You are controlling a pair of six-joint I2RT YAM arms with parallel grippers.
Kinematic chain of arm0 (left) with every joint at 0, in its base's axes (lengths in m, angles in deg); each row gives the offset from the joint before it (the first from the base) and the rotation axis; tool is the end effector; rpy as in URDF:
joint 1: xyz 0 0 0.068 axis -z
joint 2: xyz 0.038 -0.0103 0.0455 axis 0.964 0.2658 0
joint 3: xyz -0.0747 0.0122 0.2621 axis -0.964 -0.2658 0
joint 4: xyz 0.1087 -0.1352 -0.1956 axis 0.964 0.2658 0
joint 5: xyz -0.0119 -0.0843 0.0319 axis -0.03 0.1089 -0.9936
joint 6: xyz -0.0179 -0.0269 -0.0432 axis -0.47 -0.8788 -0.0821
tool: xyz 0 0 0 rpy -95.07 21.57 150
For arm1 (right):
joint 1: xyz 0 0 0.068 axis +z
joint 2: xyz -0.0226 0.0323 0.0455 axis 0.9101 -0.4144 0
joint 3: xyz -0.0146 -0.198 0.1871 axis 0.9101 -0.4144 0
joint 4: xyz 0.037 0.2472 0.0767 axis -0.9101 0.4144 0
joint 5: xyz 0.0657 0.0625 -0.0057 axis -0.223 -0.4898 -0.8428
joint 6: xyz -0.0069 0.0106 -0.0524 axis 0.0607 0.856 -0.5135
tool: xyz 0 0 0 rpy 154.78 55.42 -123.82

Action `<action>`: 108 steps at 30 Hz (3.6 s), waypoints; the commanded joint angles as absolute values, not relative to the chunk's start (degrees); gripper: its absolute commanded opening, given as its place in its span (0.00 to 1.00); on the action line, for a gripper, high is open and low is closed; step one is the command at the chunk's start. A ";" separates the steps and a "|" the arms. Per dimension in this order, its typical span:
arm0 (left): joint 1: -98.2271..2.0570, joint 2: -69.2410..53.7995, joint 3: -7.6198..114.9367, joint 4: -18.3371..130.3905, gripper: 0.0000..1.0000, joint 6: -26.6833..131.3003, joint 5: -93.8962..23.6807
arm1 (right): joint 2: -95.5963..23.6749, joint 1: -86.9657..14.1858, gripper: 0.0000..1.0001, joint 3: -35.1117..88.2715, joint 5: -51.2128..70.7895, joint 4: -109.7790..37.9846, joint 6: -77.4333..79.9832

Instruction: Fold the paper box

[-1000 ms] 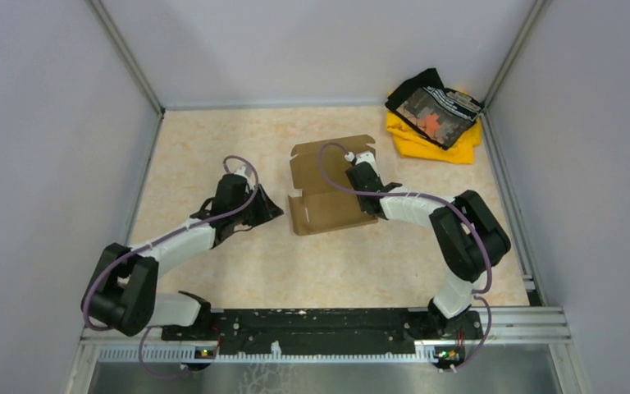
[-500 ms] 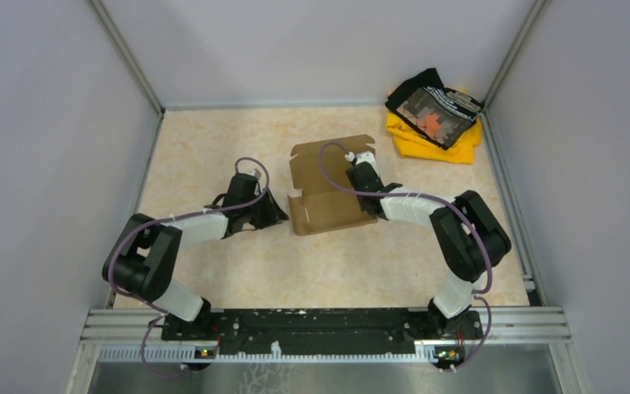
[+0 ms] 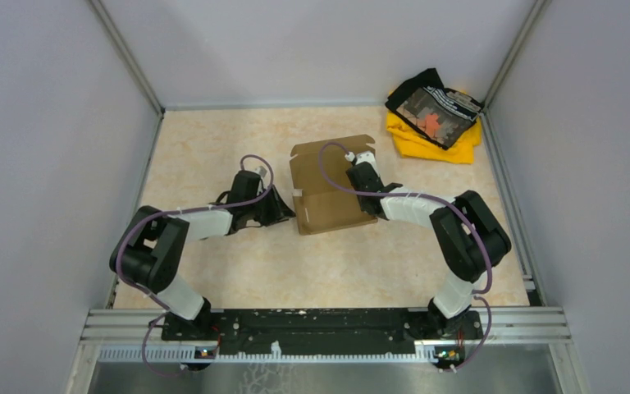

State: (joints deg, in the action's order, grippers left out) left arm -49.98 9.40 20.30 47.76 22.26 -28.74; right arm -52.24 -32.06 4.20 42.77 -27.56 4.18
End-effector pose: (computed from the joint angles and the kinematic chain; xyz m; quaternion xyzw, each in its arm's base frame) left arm 0.2726 -0.1346 0.1408 -0.0850 0.9082 -0.3125 0.2651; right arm 0.2881 0.1723 0.1631 -0.1223 0.9199 -0.0796 0.3641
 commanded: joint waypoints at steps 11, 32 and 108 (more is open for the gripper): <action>-48.93 9.69 22.80 43.02 0.40 20.66 -26.04 | -52.79 -32.43 0.05 3.94 38.83 -28.58 5.63; -46.32 12.56 26.66 44.30 0.40 21.21 -27.04 | -53.19 -32.43 0.05 4.18 38.32 -28.78 5.28; -30.47 29.40 52.58 82.78 0.14 40.57 -67.58 | -28.35 -33.52 0.44 -7.59 24.24 -33.13 16.17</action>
